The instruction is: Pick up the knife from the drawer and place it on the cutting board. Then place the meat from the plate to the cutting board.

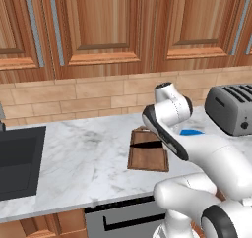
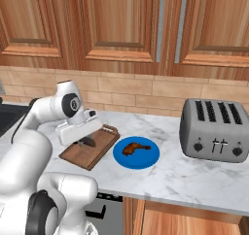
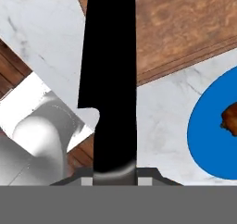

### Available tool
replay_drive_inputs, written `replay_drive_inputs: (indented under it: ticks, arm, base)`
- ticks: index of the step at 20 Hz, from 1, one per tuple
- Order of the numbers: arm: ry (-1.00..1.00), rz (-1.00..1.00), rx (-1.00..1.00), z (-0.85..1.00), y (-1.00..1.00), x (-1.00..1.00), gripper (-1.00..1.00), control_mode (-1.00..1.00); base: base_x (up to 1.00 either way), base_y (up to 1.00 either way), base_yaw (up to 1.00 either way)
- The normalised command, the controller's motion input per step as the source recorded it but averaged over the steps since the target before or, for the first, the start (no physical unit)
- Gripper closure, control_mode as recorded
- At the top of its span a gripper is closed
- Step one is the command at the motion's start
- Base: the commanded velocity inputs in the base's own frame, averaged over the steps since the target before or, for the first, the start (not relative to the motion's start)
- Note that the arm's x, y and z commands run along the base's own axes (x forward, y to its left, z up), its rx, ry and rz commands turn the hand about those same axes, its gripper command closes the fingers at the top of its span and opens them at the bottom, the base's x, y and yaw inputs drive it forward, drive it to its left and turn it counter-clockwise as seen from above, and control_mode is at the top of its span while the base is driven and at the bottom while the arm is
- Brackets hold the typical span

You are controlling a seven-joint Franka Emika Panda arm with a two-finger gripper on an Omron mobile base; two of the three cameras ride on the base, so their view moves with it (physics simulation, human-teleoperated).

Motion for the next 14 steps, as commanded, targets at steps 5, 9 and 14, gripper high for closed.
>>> replay_drive_inputs:
  ticks: [5, 9, 14]
  arm:
    - [-0.05, 0.00, 0.00, -0.52, 0.00, 0.39, 1.00, -1.00]
    - [-0.06, 0.00, 0.04, -0.34, 0.00, 0.47, 1.00, -1.00]
    - [-0.03, 0.00, 0.12, -0.01, 0.00, 0.46, 1.00, -1.00]
  base:
    - [0.00, 0.00, 0.00]
    - [0.00, 0.00, 0.00]
    - [0.00, 0.00, 0.00]
